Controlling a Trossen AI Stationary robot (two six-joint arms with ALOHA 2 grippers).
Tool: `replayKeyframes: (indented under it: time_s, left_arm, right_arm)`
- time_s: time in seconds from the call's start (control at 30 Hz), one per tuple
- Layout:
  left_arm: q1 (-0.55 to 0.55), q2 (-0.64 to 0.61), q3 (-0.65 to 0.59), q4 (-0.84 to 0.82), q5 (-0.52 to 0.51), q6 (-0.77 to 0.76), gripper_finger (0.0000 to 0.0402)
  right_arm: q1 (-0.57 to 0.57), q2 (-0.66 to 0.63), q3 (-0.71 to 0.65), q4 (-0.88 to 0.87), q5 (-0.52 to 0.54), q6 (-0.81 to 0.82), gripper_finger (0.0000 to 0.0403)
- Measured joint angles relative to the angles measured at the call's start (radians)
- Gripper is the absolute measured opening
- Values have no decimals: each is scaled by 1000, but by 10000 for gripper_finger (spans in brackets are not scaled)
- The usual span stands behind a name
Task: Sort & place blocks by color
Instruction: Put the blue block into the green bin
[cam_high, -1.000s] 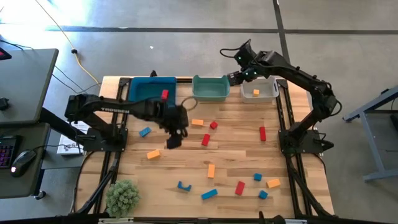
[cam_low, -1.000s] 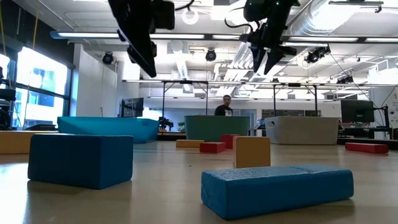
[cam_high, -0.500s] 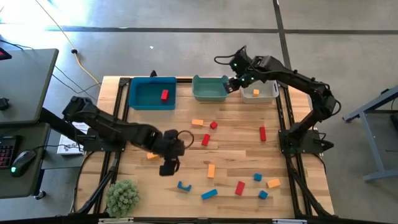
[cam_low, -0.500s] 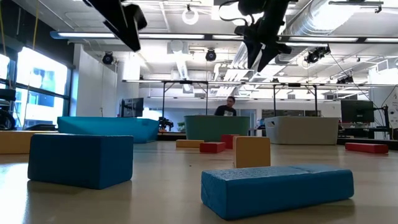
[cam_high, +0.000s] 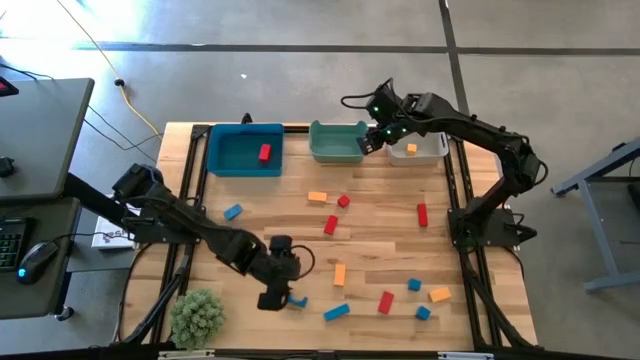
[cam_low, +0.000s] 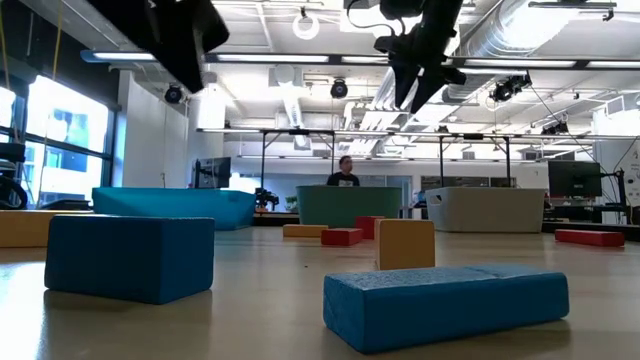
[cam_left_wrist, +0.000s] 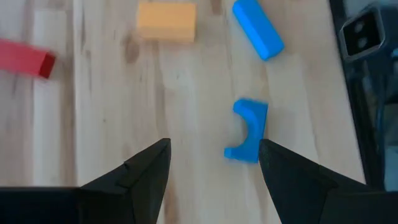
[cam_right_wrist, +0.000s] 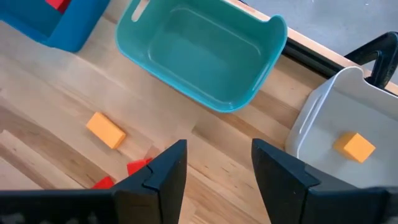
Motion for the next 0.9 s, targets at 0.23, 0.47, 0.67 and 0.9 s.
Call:
replayKeyframes:
  time_s: [0.23, 0.47, 0.67, 0.9]
  left_arm:
    - [-23, 89, -1, 84, -9, 8, 234]
    - [-40, 169, 0, 123, -9, 16, 234]
    - [-70, 226, 0, 169, -6, 30, 234]
    - [-93, 281, 0, 191, -17, 28, 234]
  right_arm:
    - [0, 0, 0, 0, 3, 0, 167]
    - [0, 0, 0, 0, 5, -4, 167]
    - [0, 0, 0, 4, 14, -5, 167]
    - [0, 0, 0, 3, 16, -5, 167]
